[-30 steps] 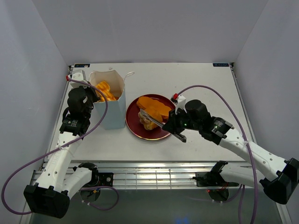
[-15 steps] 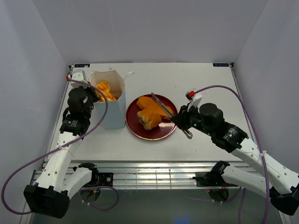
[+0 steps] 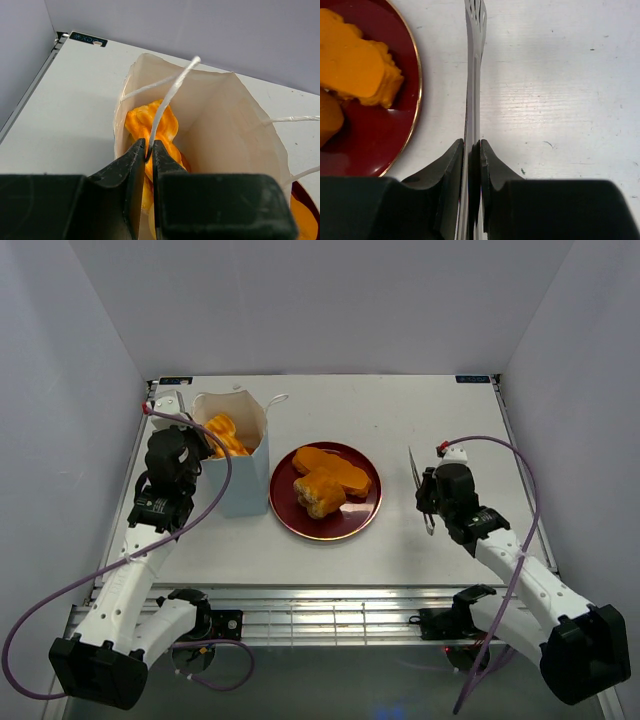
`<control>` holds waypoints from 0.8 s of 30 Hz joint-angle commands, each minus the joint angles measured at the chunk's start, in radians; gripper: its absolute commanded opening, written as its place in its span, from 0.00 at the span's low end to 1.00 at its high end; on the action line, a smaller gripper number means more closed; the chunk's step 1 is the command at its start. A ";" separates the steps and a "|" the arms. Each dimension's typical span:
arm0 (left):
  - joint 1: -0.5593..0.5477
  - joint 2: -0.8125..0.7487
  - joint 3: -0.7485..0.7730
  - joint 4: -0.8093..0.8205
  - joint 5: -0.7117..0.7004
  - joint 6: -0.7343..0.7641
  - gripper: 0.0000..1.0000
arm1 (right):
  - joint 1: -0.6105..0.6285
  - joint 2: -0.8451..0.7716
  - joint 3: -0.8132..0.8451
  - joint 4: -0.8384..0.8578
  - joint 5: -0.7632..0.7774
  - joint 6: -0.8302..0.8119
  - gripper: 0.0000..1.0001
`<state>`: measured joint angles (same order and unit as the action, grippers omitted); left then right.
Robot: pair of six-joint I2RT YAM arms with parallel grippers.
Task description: Place the fake bread into the paper bag
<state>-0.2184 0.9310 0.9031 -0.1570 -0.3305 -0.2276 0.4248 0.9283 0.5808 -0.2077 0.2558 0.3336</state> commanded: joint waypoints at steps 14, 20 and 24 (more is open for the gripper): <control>-0.007 -0.054 0.016 0.001 -0.070 0.004 0.51 | -0.081 0.372 -0.029 0.340 -0.128 -0.036 0.19; -0.007 -0.066 0.016 0.001 -0.073 0.004 0.52 | -0.115 0.437 -0.021 0.352 -0.148 -0.030 0.31; -0.006 -0.069 0.016 0.001 -0.074 0.004 0.52 | -0.123 0.463 -0.007 0.350 -0.158 -0.034 0.36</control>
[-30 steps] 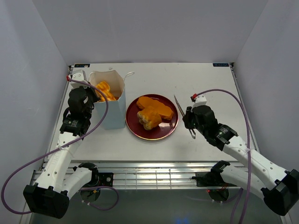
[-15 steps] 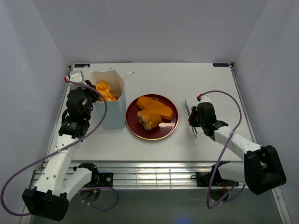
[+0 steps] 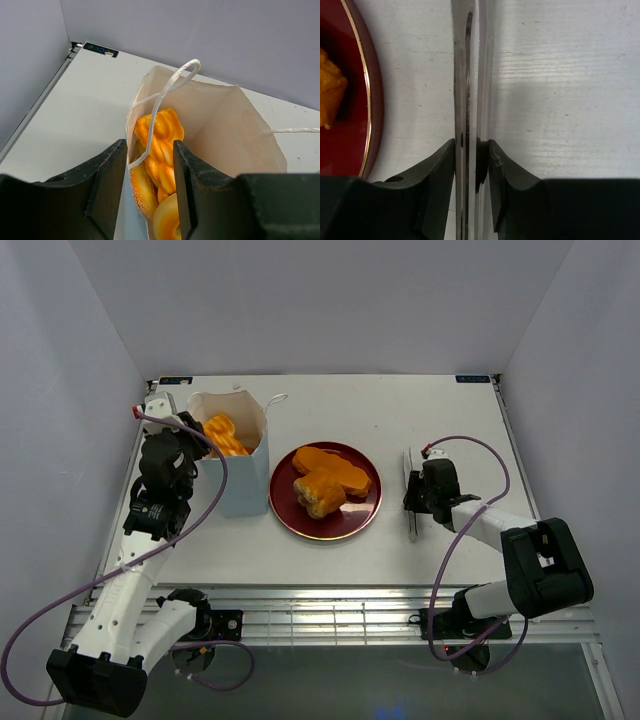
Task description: Place the fake bread into the paper bag
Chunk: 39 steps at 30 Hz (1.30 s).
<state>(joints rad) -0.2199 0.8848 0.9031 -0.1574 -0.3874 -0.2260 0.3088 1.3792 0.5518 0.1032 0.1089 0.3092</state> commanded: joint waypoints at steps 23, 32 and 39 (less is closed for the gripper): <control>-0.006 -0.044 0.008 0.012 -0.042 0.024 0.69 | -0.045 0.072 0.119 -0.039 -0.061 -0.036 0.70; -0.006 -0.050 0.005 0.012 -0.041 0.022 0.82 | -0.046 0.012 0.160 -0.102 -0.068 -0.045 0.84; -0.009 -0.060 -0.003 0.021 -0.071 0.030 0.87 | -0.046 -0.069 0.216 -0.197 -0.072 -0.045 0.88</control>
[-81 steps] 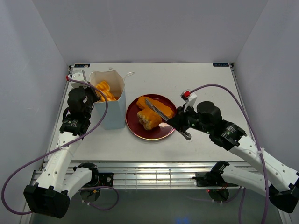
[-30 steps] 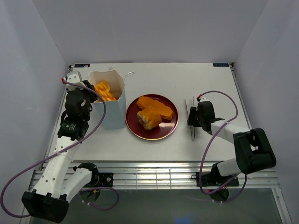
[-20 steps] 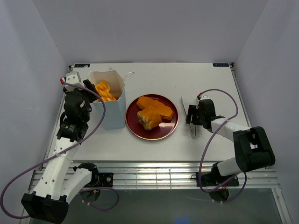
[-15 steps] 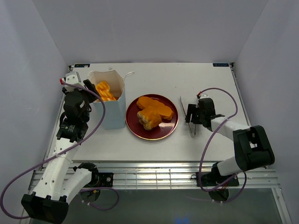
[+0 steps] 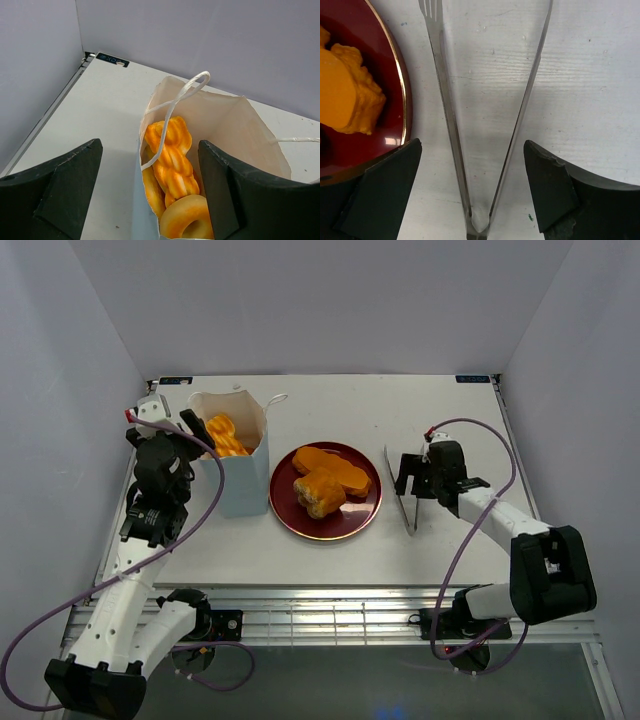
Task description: Place the fake bread into the paper bag
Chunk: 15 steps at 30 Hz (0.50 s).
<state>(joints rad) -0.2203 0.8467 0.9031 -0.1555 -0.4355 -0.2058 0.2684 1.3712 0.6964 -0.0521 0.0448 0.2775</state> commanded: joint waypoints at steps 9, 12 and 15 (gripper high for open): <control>-0.034 -0.122 -0.009 -0.051 -0.017 0.019 0.93 | -0.005 -0.251 0.248 -0.167 0.044 0.002 0.93; -0.036 -0.169 0.005 -0.134 0.024 -0.010 0.93 | 0.000 -0.290 0.308 -0.199 0.073 -0.011 0.90; -0.034 -0.216 -0.006 -0.211 0.053 -0.050 0.93 | 0.017 -0.323 0.319 -0.204 0.108 -0.026 0.90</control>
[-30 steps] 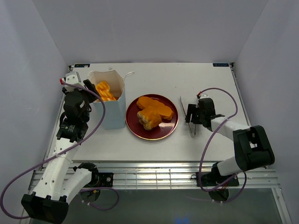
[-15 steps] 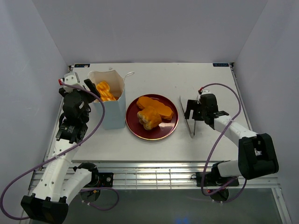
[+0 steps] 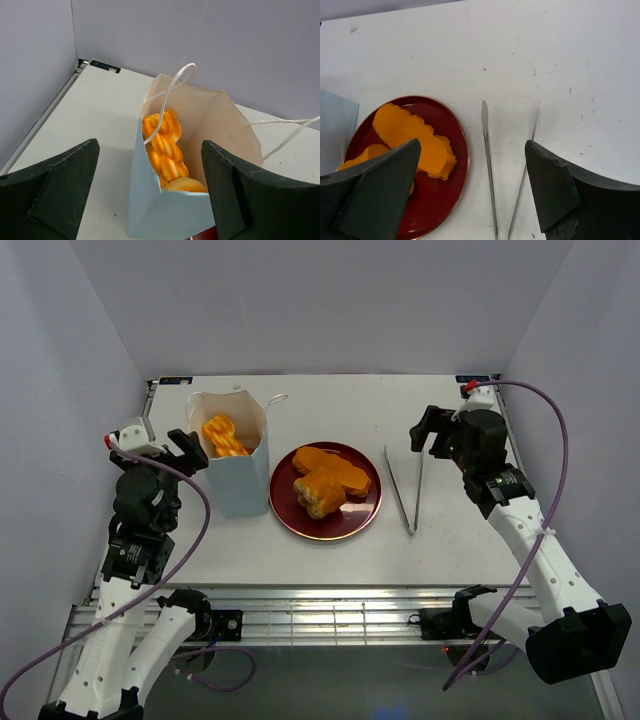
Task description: Place the fake bread into the paper bag
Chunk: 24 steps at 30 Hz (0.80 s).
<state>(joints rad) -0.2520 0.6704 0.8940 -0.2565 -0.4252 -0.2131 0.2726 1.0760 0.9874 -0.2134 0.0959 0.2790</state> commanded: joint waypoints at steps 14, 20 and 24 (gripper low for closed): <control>-0.003 -0.205 -0.157 -0.142 0.042 -0.054 0.95 | 0.066 -0.116 -0.110 0.035 0.192 -0.069 0.90; -0.003 -0.223 -0.193 -0.110 0.028 -0.051 0.95 | 0.070 -0.133 -0.141 0.059 0.185 -0.066 0.90; -0.003 -0.212 -0.198 -0.101 0.042 -0.051 0.96 | 0.070 -0.139 -0.167 0.088 0.186 -0.066 0.90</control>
<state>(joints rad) -0.2520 0.4583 0.6987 -0.3813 -0.3878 -0.2607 0.3370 0.9634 0.8360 -0.2035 0.2611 0.2272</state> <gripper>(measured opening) 0.953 0.903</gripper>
